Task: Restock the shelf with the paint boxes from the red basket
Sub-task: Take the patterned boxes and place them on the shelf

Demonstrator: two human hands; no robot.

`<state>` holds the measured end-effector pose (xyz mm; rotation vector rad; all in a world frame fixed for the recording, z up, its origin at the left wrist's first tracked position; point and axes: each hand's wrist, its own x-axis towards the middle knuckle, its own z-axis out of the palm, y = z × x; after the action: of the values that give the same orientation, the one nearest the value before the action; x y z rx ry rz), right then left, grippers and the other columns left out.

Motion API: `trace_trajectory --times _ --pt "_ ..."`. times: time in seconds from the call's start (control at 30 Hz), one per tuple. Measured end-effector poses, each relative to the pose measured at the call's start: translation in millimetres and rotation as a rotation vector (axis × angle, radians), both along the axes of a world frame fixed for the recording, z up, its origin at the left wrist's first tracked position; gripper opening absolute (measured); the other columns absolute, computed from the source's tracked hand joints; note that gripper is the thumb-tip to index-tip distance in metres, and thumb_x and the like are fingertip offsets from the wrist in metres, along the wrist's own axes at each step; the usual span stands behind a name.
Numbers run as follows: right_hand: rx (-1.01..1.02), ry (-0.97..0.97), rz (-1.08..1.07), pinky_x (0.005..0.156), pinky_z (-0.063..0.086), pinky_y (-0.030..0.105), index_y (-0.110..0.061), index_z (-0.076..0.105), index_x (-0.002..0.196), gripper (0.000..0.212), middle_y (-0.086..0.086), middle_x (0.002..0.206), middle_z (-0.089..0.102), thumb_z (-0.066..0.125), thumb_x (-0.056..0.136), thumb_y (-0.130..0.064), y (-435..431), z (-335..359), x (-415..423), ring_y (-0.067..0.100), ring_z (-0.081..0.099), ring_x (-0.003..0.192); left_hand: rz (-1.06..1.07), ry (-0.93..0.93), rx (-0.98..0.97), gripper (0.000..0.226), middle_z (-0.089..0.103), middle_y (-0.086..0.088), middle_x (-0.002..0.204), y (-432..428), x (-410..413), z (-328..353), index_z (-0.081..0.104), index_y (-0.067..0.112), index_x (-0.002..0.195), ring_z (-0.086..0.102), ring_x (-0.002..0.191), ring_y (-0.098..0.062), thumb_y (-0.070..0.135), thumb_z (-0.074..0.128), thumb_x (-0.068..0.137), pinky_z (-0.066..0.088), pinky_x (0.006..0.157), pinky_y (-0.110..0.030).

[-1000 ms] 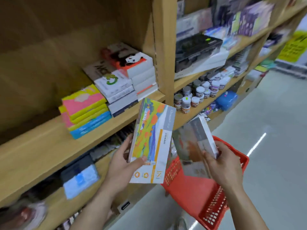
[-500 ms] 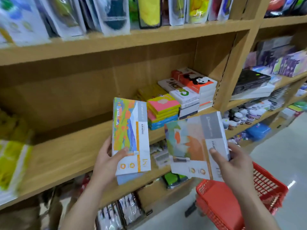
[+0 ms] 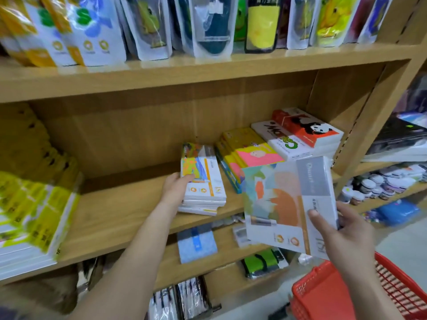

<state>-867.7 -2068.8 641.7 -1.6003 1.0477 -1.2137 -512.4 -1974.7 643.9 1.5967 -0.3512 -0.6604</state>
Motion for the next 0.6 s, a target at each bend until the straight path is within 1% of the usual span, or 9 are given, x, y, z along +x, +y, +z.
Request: trace_trajectory --times 0.07,0.1,0.17,0.23,0.33,0.43,0.5,0.53,0.6 --pt "0.0 0.004 0.01 0.057 0.063 0.036 -0.044 0.076 0.101 0.021 -0.016 0.088 0.08 0.08 0.088 -0.028 -6.8 1.0 -0.4 0.007 0.078 0.072 0.002 -0.038 0.058 0.002 0.077 -0.013 0.092 -4.5 -0.7 -6.5 0.072 0.014 0.093 0.072 0.074 -0.024 0.015 0.07 0.093 0.052 0.066 -0.027" --pt "0.002 0.006 0.015 0.056 0.063 0.033 -0.043 0.076 0.101 0.02 -0.017 0.087 0.08 0.08 0.088 -0.028 -10.2 1.2 -1.3 0.007 0.078 0.072 -0.004 -0.044 0.07 0.004 0.08 -0.007 0.09 -3.0 -1.6 -9.5 0.073 0.015 0.095 0.074 0.074 -0.02 0.016 0.069 0.093 0.053 0.066 -0.024" --pt "0.015 0.0 0.022 0.053 0.062 0.031 -0.041 0.076 0.1 0.019 -0.016 0.085 0.081 0.08 0.088 -0.027 -16.1 0.7 -2.2 0.009 0.078 0.07 -0.046 -0.077 0.052 0.006 0.082 0.008 0.091 8.2 -6.4 -16.5 0.072 0.022 0.099 0.076 0.071 -0.004 0.022 0.071 0.094 0.054 0.06 -0.016" --pt "0.02 -0.005 0.038 0.05 0.061 0.025 -0.038 0.077 0.098 0.018 -0.015 0.084 0.081 0.08 0.088 -0.024 -20.8 -1.8 -1.3 0.01 0.078 0.07 -0.132 -0.175 0.043 0.021 0.08 0.018 0.102 24.8 -17.5 -27.8 0.068 0.034 0.11 0.075 0.085 0.005 0.029 0.076 0.091 0.053 0.064 -0.009" --pt "0.039 -0.021 0.063 0.055 0.063 0.029 -0.038 0.077 0.096 0.02 -0.014 0.086 0.081 0.08 0.088 -0.019 -24.2 -8.6 3.1 0.011 0.079 0.073 -0.224 -0.26 0.079 0.054 0.074 0.028 0.115 39.8 -33.8 -45.4 0.059 0.047 0.124 0.07 0.102 0.009 0.025 0.085 0.083 0.053 0.079 -0.008" --pt "0.053 -0.034 0.083 0.054 0.061 0.024 -0.037 0.077 0.095 0.021 -0.016 0.087 0.081 0.079 0.089 -0.017 -24.7 -11.7 4.9 0.008 0.078 0.072 -0.184 -0.402 0.174 0.056 0.07 0.042 0.107 29.8 -38.6 -51.8 0.054 0.054 0.121 0.067 0.101 0.014 0.031 0.085 0.082 0.052 0.08 -0.011" --pt "0.054 -0.04 0.093 0.052 0.059 0.02 -0.037 0.077 0.094 0.023 -0.017 0.087 0.08 0.079 0.089 -0.016 -25.4 -10.7 2.7 0.007 0.077 0.071 -0.166 -0.471 0.203 0.058 0.072 0.036 0.11 12.5 -42.9 -50.2 0.053 0.046 0.129 0.069 0.104 0.006 0.036 0.084 0.081 0.054 0.084 -0.02" --pt "0.052 -0.038 0.094 0.052 0.059 0.019 -0.038 0.077 0.095 0.024 -0.017 0.087 0.08 0.079 0.089 -0.015 -26.0 -10.1 0.9 0.005 0.077 0.071 -0.152 -0.478 0.206 0.059 0.073 0.027 0.116 1.9 -45.2 -49.5 0.054 0.04 0.132 0.069 0.106 -0.001 0.037 0.083 0.081 0.055 0.088 -0.025" --pt "0.052 -0.034 0.101 0.052 0.058 0.018 -0.037 0.077 0.096 0.024 -0.016 0.088 0.081 0.078 0.089 -0.015 -28.2 -10.9 -4.0 0.005 0.077 0.071 -0.095 -0.477 0.211 0.055 0.074 0.012 0.124 -19.1 -49.4 -46.8 0.055 0.03 0.133 0.069 0.112 -0.014 0.035 0.08 0.085 0.053 0.09 -0.03"
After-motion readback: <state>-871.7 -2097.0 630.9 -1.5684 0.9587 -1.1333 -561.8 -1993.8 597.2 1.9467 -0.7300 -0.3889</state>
